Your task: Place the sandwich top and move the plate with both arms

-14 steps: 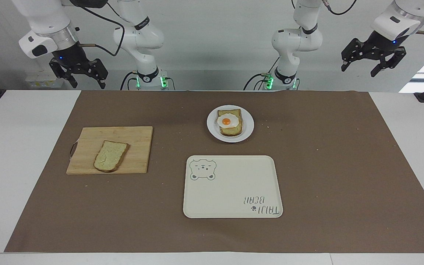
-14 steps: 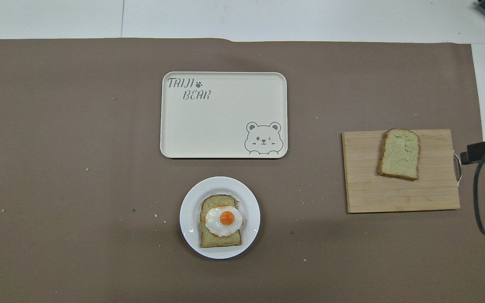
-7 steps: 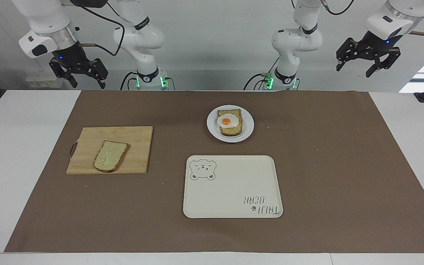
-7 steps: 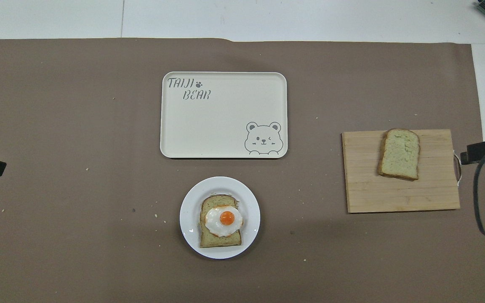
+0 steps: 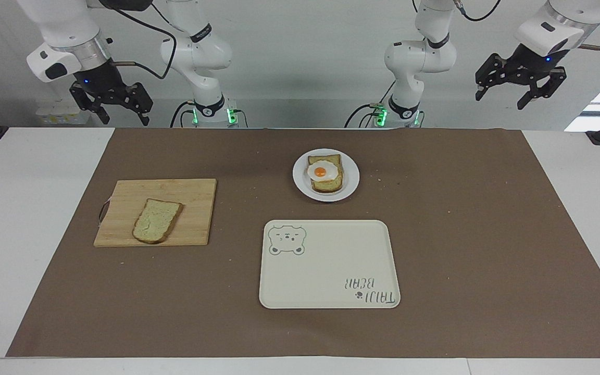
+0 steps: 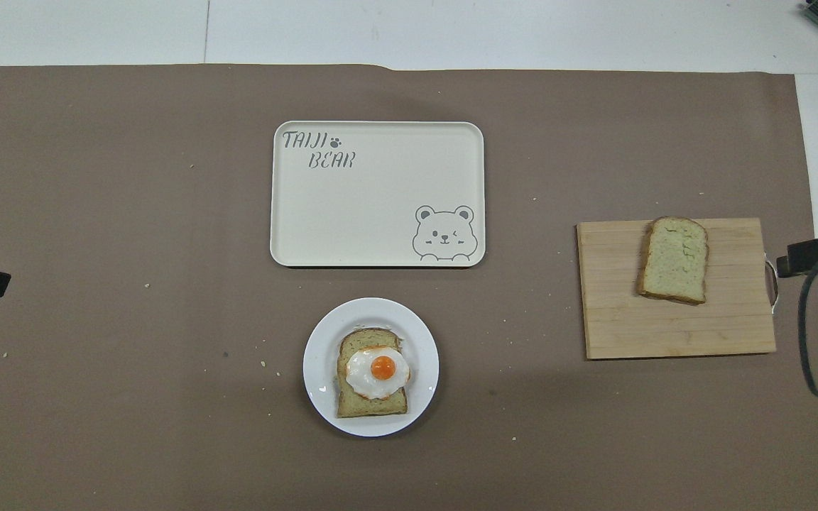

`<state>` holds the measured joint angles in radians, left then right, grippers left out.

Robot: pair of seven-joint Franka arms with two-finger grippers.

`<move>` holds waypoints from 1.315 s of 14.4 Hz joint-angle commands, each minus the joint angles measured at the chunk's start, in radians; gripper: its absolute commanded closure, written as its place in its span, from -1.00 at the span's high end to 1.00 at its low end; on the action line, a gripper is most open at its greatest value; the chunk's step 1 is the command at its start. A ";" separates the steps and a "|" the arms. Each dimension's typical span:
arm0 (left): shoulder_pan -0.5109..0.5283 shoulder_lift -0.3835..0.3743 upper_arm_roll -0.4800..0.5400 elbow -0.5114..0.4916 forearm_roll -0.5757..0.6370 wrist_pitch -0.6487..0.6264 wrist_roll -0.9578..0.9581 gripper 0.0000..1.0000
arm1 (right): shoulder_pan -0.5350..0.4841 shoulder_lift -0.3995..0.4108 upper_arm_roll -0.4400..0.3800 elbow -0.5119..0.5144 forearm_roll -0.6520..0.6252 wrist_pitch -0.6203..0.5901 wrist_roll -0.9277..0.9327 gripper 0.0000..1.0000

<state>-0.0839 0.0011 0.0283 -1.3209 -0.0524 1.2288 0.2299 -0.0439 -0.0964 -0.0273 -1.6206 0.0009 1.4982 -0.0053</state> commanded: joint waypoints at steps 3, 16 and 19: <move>0.003 -0.006 -0.002 0.000 -0.012 0.006 0.008 1.00 | -0.008 -0.019 0.001 -0.018 0.025 0.004 -0.028 1.00; 0.012 -0.015 -0.060 -0.014 -0.040 0.018 0.006 1.00 | -0.008 -0.019 0.001 -0.018 0.025 0.004 -0.030 1.00; 0.012 -0.015 -0.060 -0.014 -0.038 0.018 0.008 1.00 | -0.008 -0.019 0.001 -0.018 0.025 0.004 -0.030 1.00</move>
